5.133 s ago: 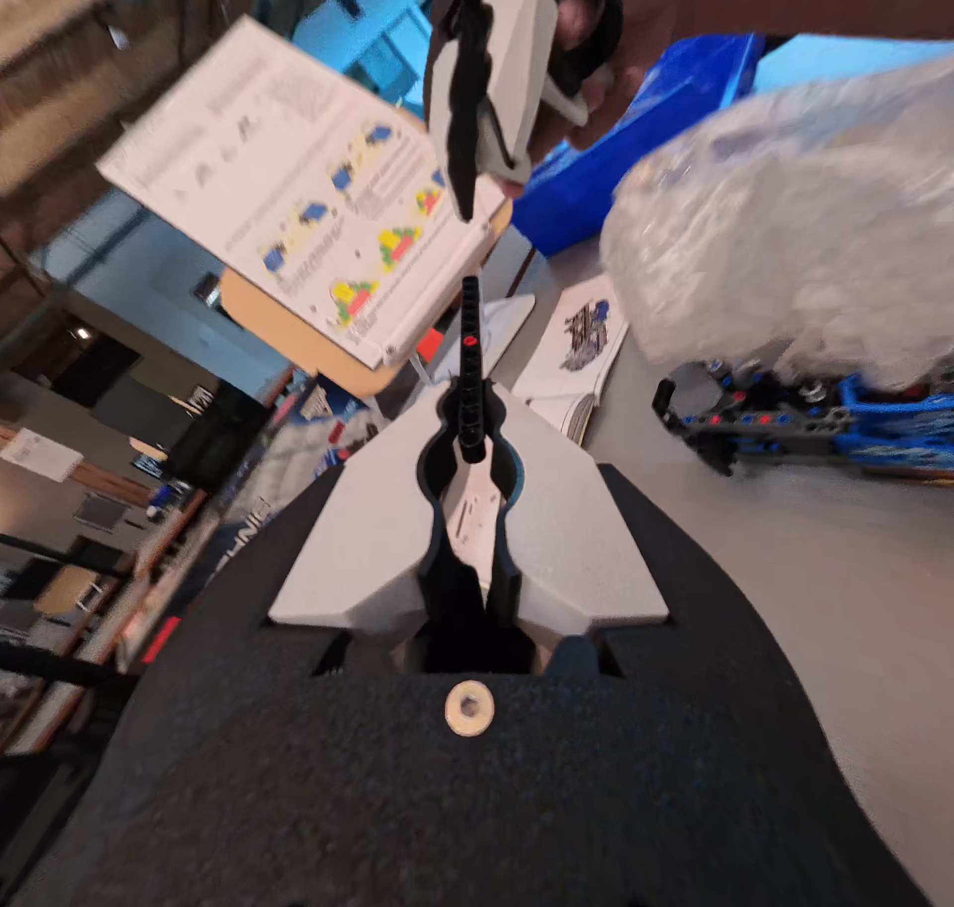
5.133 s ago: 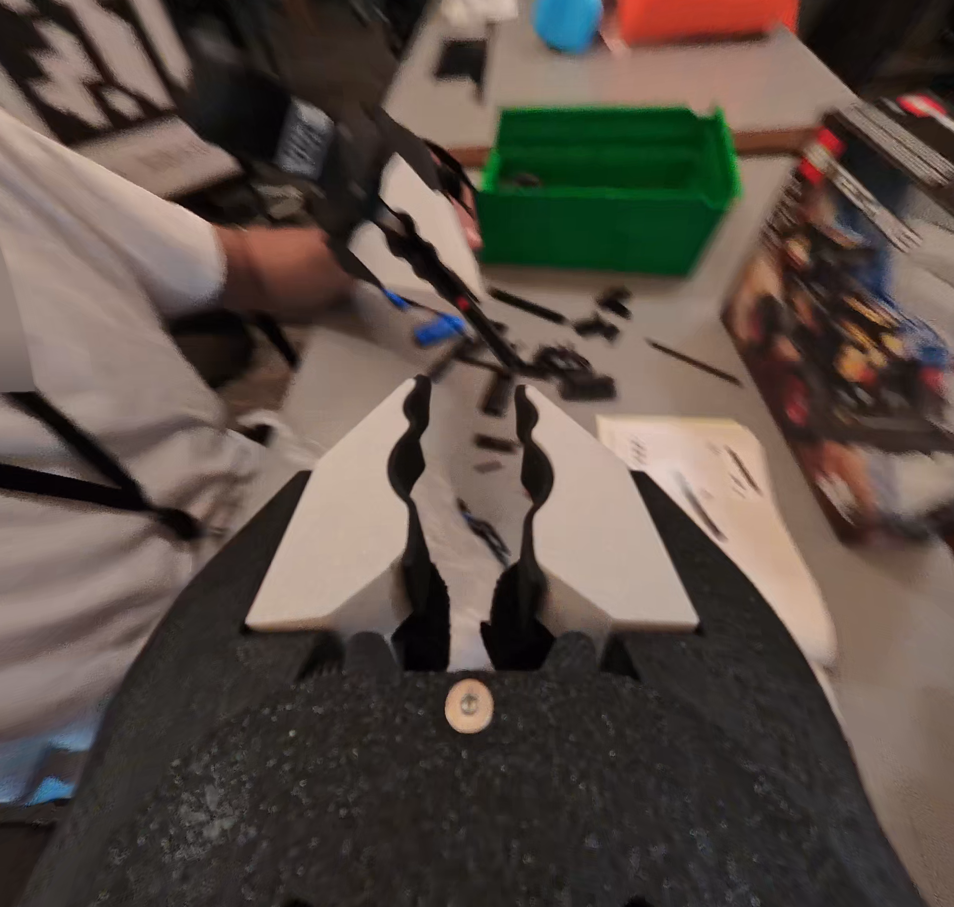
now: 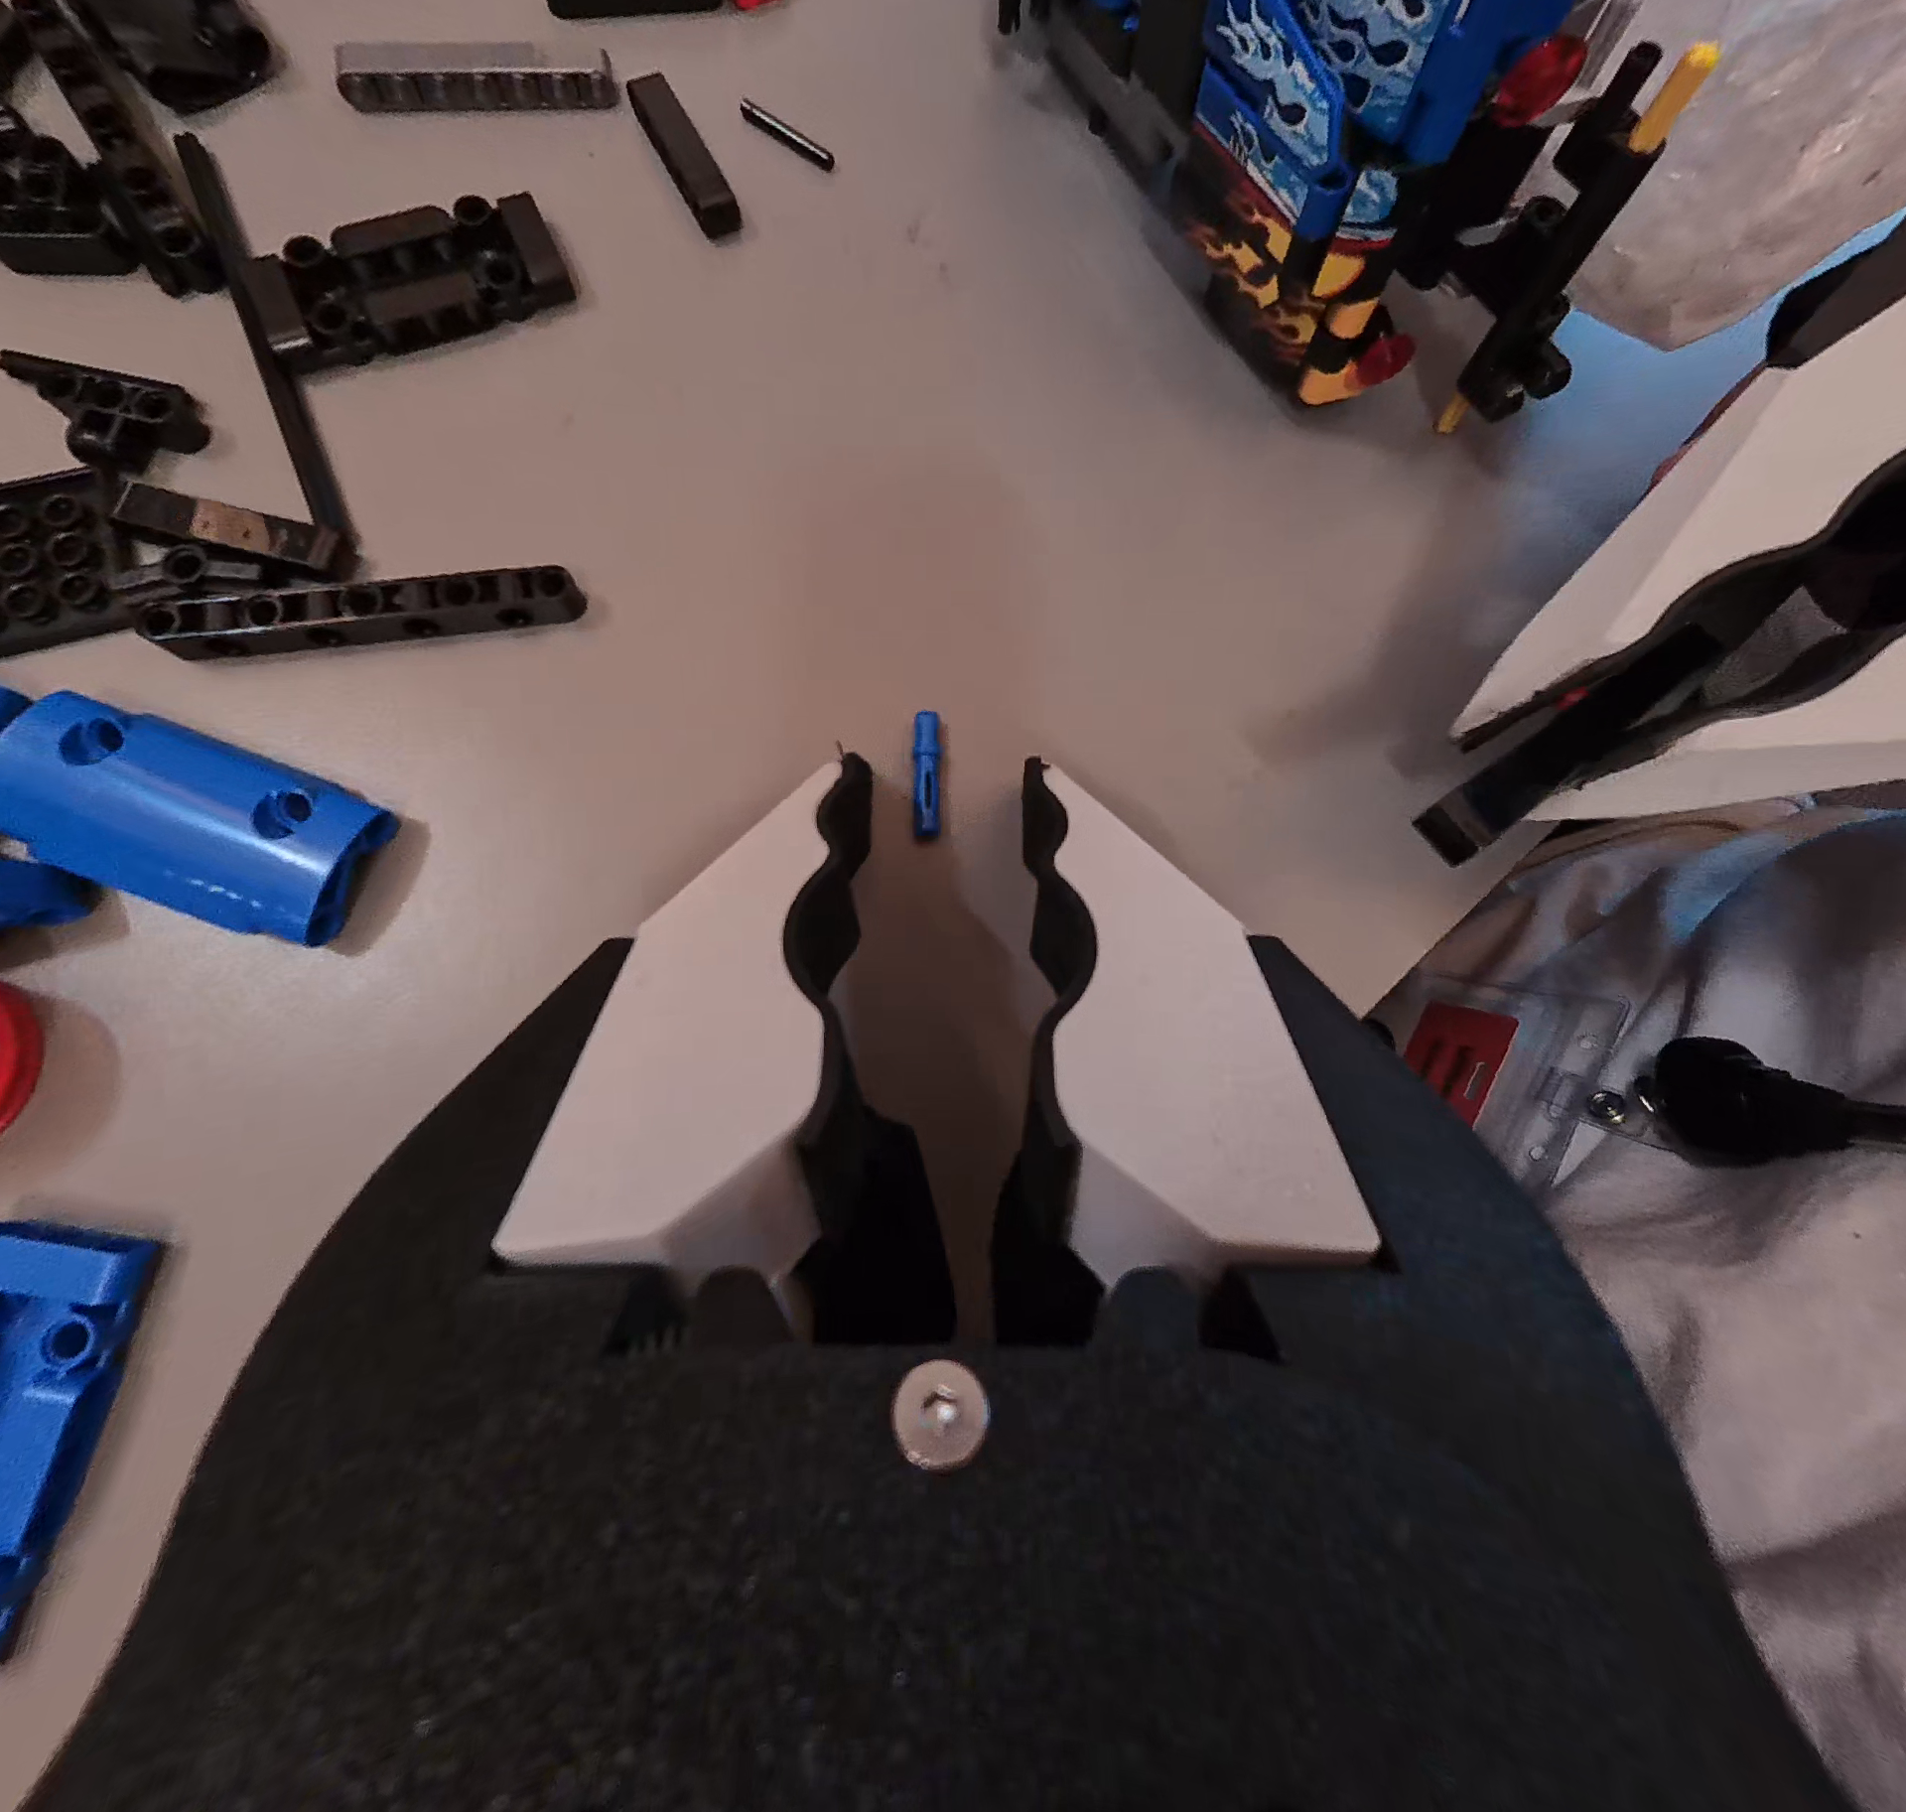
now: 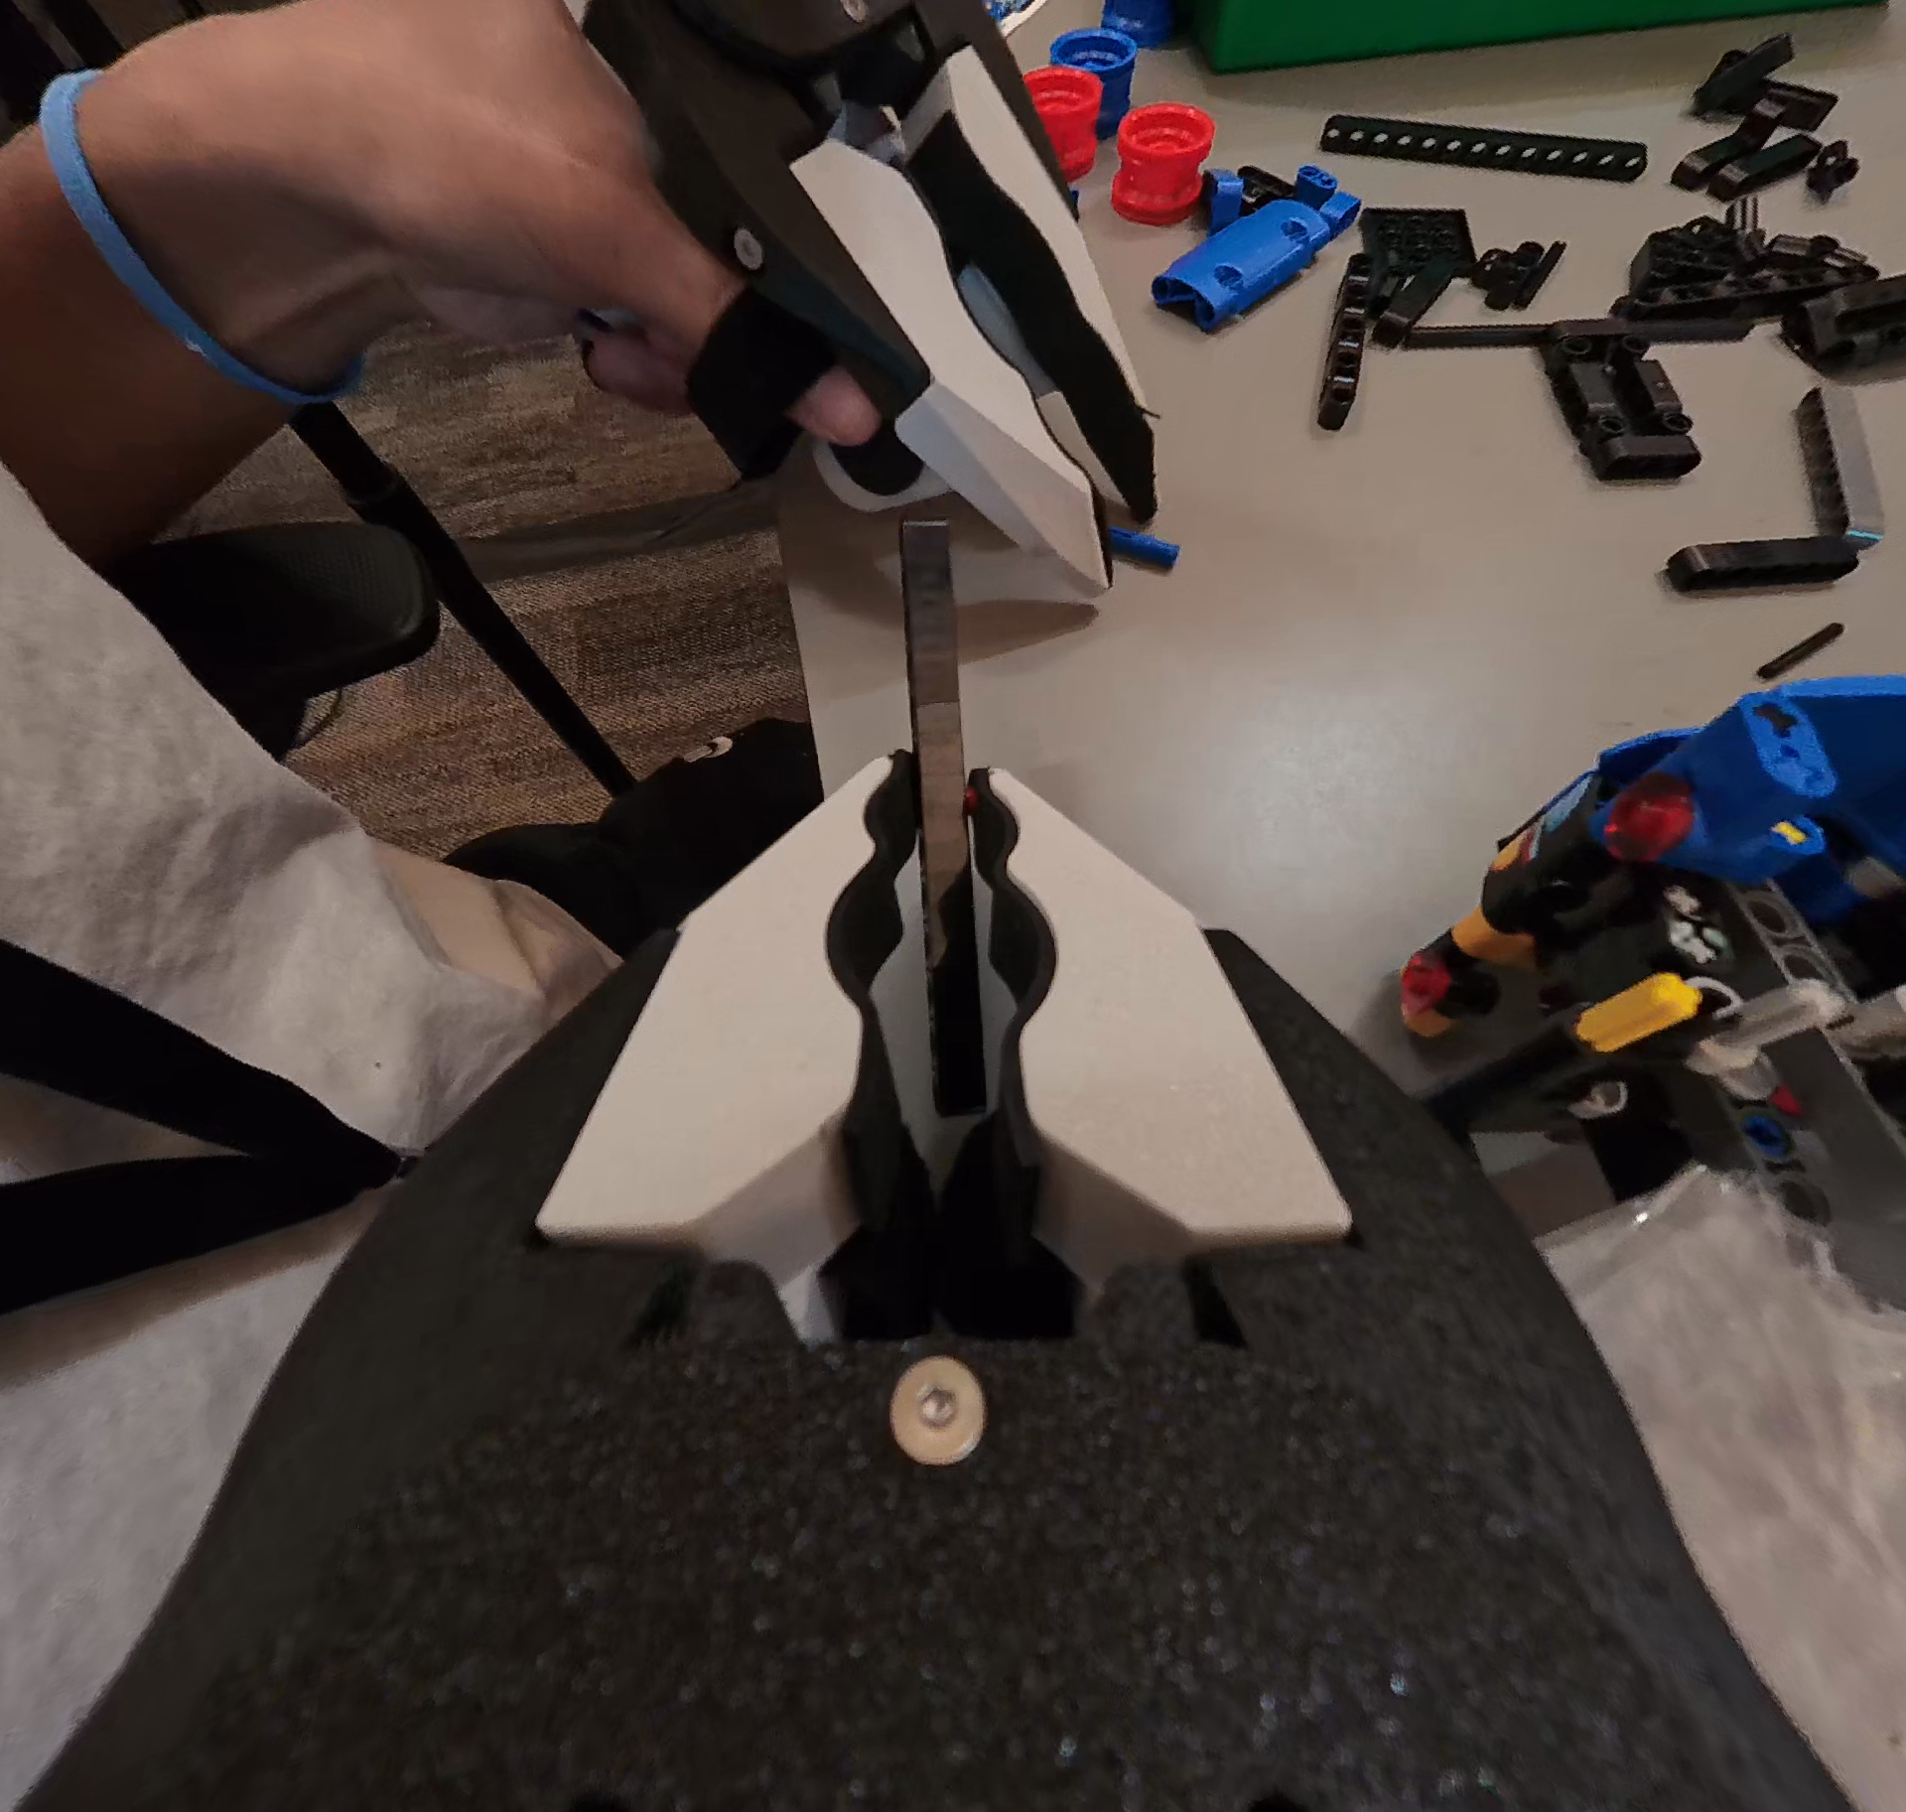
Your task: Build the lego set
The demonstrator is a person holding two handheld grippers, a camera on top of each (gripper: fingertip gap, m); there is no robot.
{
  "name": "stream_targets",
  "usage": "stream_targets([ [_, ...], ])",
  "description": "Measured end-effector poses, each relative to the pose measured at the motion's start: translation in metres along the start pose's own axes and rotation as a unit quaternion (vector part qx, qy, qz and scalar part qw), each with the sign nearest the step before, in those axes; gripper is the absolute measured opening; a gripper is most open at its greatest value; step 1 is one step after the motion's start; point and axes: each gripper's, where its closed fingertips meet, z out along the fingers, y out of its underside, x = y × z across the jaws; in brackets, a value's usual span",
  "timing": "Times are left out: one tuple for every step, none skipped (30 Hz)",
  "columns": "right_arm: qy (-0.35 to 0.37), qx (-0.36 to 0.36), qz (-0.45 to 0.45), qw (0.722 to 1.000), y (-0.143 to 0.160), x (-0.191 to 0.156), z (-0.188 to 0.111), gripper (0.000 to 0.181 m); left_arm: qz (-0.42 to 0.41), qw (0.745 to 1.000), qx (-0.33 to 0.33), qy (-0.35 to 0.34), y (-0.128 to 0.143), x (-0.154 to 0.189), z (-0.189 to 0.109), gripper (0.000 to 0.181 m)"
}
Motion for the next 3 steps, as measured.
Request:
stream_targets([
  [-0.002, 0.004, 0.003, 1.0, -0.0004, -0.0003, -0.0006, 0.01, 0.005, 1.0, -0.002, -0.001, -0.0003, 0.0004, 0.0007, 0.027],
  [-0.003, 0.006, 0.005, 1.0, -0.0007, -0.0004, -0.0011, 0.01, 0.01, 1.0, -0.003, -0.004, -0.0007, 0.0001, 0.001, 0.027],
  [-0.004, 0.007, 0.005, 1.0, -0.0008, -0.0005, -0.0016, 0.009, 0.012, 1.0, -0.002, -0.008, -0.0013, -0.0004, 0.0008, 0.026],
])
